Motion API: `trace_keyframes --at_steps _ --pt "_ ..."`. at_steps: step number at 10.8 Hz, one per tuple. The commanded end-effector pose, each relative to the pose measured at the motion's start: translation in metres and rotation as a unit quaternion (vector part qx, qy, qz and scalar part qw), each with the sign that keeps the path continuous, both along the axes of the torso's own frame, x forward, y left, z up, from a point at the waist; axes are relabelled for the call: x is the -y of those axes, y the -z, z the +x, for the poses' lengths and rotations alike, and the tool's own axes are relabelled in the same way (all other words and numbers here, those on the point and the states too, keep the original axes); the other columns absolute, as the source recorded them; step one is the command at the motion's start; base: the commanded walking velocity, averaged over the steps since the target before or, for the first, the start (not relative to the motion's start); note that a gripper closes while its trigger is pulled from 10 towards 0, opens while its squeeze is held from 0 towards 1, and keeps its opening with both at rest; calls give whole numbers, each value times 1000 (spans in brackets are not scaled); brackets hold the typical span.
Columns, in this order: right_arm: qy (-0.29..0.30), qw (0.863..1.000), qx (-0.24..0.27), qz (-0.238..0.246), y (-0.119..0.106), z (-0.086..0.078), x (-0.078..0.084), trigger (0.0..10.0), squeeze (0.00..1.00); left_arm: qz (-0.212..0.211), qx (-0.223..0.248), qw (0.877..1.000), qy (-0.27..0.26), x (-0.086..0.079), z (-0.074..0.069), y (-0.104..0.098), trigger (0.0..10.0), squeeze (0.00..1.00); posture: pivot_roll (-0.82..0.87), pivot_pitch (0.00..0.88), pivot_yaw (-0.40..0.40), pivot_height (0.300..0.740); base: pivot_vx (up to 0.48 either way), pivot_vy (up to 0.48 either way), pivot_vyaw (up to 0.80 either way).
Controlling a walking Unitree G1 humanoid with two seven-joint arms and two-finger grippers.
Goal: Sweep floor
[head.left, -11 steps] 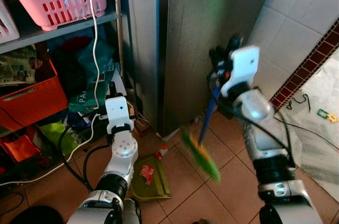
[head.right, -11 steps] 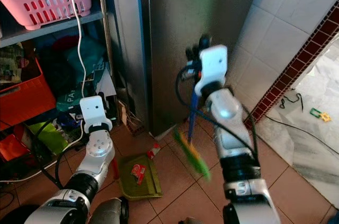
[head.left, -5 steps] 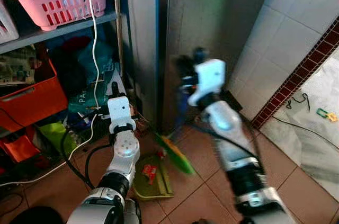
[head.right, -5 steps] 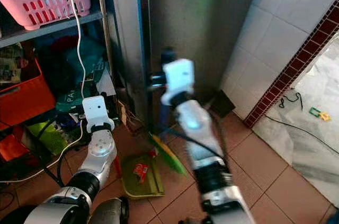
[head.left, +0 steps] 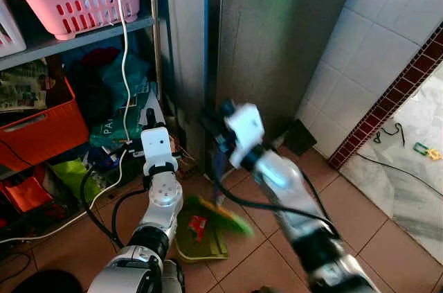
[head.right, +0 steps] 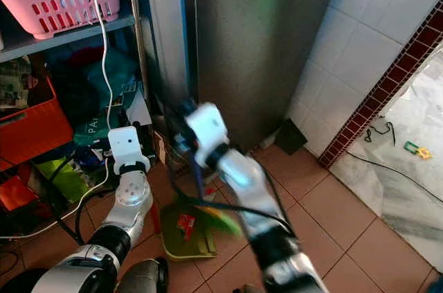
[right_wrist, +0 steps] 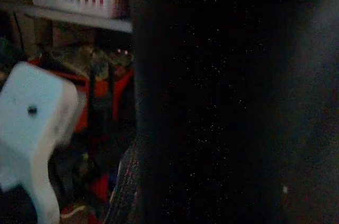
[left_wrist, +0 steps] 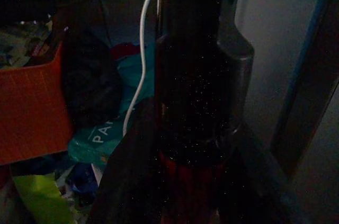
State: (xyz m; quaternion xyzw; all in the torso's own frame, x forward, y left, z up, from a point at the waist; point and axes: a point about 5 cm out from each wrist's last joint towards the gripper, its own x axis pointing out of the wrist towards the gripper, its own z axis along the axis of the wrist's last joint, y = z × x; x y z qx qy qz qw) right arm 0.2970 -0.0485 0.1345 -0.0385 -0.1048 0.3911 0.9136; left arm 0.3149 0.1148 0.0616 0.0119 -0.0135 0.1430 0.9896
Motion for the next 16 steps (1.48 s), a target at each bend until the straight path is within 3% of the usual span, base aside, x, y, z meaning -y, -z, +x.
trace_keyframes --at_steps 1,4,6,8,9,11,13,15,16 --pt "-4 1000 7 -18 -3 -1 10 10000 0 -3 8 1000 7 4 3 -4 10000 0 -65 43 -36 740 0 0 0" --pt "1 999 -11 -53 -1 -7 39 10000 0 -2 7 1000 6 2 3 -4 10000 0 -71 45 -32 740 0 0 0" --pt "-32 998 -47 -40 -10 -16 50 10000 0 -1 4 1000 3 1 4 -3 10000 0 -81 44 -25 740 0 0 0" --pt "-25 998 -56 9 -26 -12 49 10000 0 1 2 1000 9 2 4 -4 10000 0 -90 45 -14 740 0 0 0" --pt "-16 996 -71 58 -39 -8 47 10000 0 1 2 1000 9 1 5 -4 10000 0 -87 46 -13 740 0 0 0" --pt "52 982 -61 170 -75 13 55 10000 0 3 2 1000 10 1 4 -3 10000 0 -82 48 -9 740 0 0 0" --pt "123 977 -10 176 -99 30 71 10000 0 4 1 1000 12 1 4 -3 10000 0 -83 50 -8 740 0 0 0" --pt "197 971 86 105 -117 38 87 10000 0 4 0 1000 12 1 5 -3 10000 0 -79 51 -12 740 0 0 0" --pt "217 966 96 100 -117 40 91 10000 0 3 0 1000 12 1 5 -3 10000 0 -80 50 -11 740 0 0 0"
